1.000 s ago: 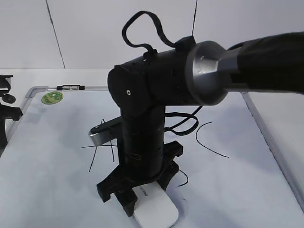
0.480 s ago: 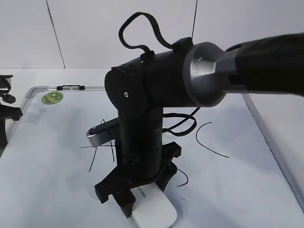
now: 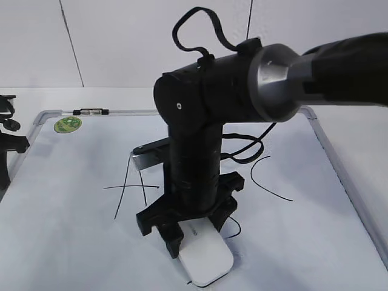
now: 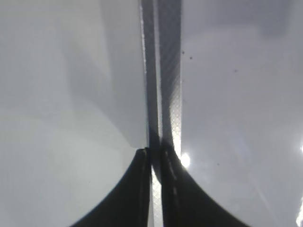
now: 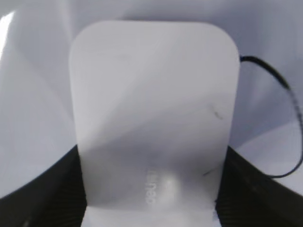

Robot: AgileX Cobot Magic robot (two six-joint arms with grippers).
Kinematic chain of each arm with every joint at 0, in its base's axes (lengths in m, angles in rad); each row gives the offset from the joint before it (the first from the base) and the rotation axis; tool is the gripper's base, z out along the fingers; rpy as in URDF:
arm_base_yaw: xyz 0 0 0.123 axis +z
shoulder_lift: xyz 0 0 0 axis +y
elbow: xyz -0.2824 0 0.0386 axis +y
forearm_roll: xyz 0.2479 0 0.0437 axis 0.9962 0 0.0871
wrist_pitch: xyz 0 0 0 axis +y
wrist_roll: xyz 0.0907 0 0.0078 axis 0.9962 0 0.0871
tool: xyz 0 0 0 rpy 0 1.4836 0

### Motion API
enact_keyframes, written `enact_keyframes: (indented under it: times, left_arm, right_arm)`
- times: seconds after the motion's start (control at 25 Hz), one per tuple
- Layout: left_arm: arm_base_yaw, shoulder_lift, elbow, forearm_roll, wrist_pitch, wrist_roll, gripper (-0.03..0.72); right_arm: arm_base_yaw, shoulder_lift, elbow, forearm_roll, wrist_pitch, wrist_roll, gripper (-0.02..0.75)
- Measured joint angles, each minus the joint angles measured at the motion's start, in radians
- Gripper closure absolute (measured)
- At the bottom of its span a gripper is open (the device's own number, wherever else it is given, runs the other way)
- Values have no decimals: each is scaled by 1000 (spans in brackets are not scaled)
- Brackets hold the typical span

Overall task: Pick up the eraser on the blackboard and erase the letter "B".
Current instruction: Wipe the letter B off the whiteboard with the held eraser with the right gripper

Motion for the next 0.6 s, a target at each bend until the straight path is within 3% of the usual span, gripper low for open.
enact_keyframes:
  times: [0.6]
  left_arm:
    - [0,0,0,-13,7,-2,675]
  right_arm:
    - [-163,0,-2,-81,34,3,180]
